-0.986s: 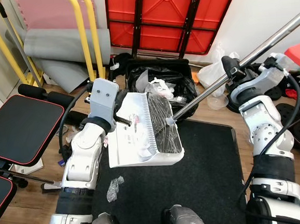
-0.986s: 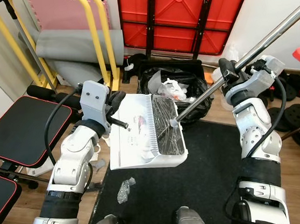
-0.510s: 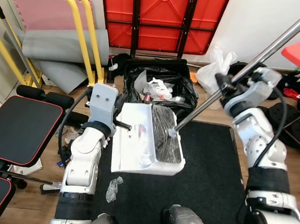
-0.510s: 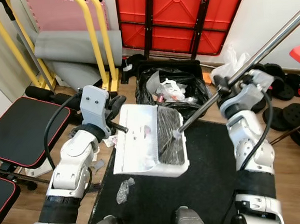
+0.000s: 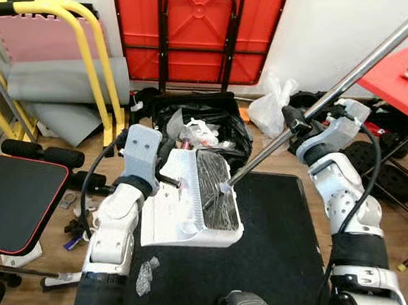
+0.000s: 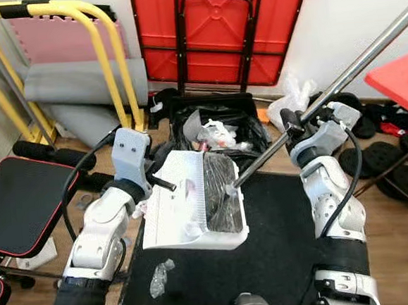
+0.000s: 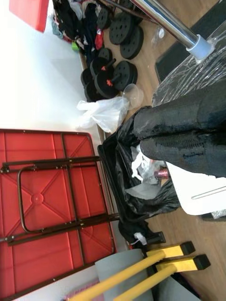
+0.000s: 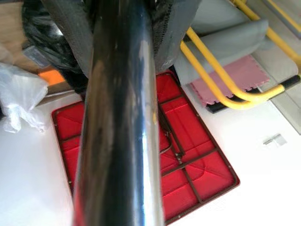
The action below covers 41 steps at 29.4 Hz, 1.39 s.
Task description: Sweep floor
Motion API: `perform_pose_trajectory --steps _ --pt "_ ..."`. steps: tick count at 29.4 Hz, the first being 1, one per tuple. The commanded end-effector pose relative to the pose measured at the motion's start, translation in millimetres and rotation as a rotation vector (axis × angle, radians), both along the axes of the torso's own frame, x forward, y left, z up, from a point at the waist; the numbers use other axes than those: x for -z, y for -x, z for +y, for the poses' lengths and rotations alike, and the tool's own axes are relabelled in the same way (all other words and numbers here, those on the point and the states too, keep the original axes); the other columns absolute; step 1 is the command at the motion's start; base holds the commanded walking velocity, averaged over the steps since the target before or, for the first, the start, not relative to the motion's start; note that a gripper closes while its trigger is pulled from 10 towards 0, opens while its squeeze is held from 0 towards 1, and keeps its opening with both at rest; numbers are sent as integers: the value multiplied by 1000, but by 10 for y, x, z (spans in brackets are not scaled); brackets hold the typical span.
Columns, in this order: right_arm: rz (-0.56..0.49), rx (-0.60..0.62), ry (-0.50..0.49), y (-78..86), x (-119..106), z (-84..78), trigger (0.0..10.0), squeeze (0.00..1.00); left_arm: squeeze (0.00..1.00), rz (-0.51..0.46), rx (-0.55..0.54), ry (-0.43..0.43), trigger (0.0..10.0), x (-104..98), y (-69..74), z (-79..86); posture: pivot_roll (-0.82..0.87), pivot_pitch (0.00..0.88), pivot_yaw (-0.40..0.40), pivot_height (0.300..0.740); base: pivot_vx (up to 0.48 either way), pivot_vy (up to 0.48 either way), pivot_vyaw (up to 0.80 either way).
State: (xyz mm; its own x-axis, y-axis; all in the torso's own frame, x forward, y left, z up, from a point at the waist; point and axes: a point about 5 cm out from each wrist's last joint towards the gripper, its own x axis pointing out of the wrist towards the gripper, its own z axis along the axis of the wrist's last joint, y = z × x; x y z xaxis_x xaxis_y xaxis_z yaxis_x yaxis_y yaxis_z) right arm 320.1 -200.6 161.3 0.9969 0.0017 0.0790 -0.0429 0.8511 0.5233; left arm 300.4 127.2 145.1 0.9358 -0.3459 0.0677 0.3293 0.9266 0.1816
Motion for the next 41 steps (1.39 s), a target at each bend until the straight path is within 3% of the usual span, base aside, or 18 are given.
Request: perform_pose_trajectory --steps 1,15,41 --pt "-114 11 -21 3 -225 -42 10000 0 0 -13 44 -2 10000 -36 -6 -39 -170 37 -154 740 304 0 -800" --pt "-140 7 -31 -1 -270 -45 10000 0 0 -25 43 0 10000 -69 -19 -41 -169 38 -155 740 315 0 -514" --pt "-168 32 -26 -4 -336 -112 10000 0 0 -28 43 1 10000 -77 -27 -40 -168 38 -157 740 326 0 0"
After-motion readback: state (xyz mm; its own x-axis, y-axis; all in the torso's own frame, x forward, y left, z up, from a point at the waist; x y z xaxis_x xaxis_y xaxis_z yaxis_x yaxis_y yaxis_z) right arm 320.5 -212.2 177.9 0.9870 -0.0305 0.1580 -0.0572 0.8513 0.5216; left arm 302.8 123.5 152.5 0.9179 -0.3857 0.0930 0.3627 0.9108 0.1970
